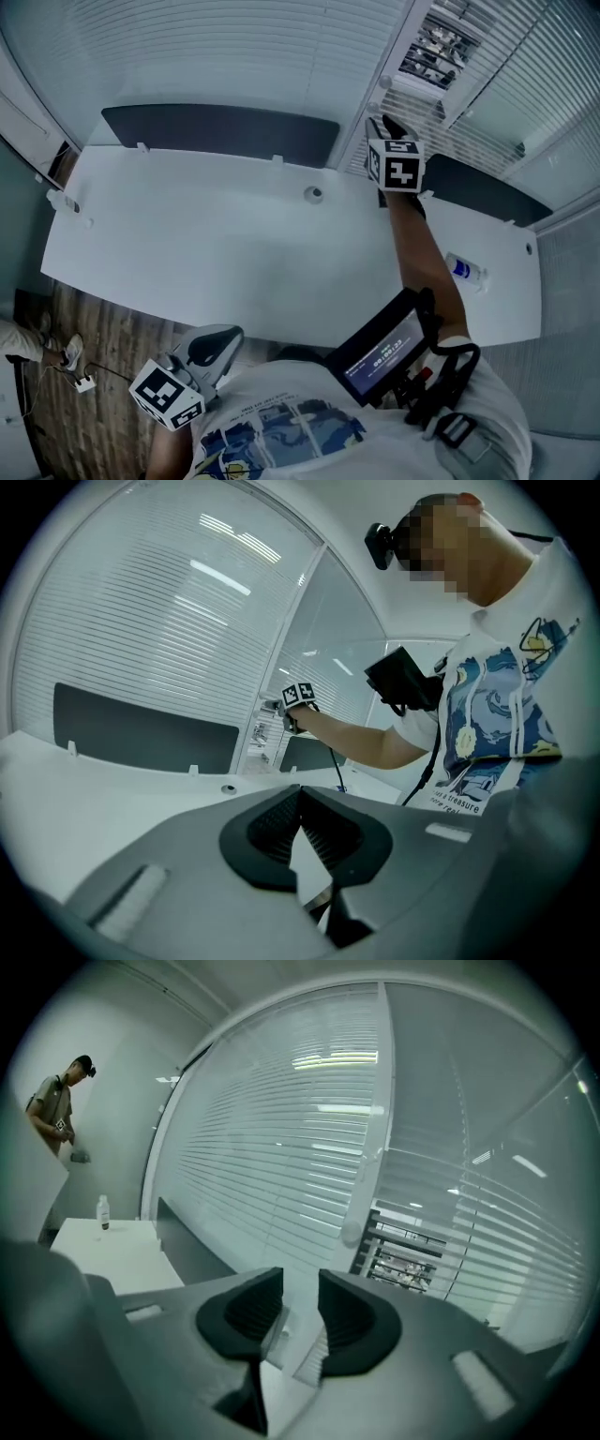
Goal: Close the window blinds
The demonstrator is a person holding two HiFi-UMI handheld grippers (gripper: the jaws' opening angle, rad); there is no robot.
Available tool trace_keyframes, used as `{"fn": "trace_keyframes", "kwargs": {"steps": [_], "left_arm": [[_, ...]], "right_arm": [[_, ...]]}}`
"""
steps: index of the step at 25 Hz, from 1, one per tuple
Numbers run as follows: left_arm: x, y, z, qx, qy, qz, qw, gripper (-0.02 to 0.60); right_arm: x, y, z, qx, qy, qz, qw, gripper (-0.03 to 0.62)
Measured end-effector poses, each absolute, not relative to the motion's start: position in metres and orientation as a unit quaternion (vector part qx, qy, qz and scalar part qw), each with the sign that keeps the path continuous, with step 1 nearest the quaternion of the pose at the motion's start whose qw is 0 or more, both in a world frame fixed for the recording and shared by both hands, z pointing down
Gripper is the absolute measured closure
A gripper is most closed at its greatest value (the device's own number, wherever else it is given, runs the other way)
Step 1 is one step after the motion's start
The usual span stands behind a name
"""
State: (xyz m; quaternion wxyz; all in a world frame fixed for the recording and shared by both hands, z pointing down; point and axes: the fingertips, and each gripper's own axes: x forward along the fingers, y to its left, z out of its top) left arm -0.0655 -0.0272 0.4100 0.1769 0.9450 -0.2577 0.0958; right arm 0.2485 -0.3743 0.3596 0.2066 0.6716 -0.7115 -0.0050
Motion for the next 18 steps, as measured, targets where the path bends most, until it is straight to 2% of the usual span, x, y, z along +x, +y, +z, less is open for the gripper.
{"fn": "trace_keyframes", "kwargs": {"steps": [5,18], "left_arm": [[-0.081,-0.012,0.405,0.948,-0.256,0.088,0.168,0.578],[-0.141,0.049,0.405,0.953,-0.249,0.079,0.155,0.578]], "right_arm": [[0.216,-0.309,0.377,0.644,-0.734,0.004,0.215,0.585],[0.121,-0.109,0.421,0.614,-0.762,0.069,0.195,0.591]]}}
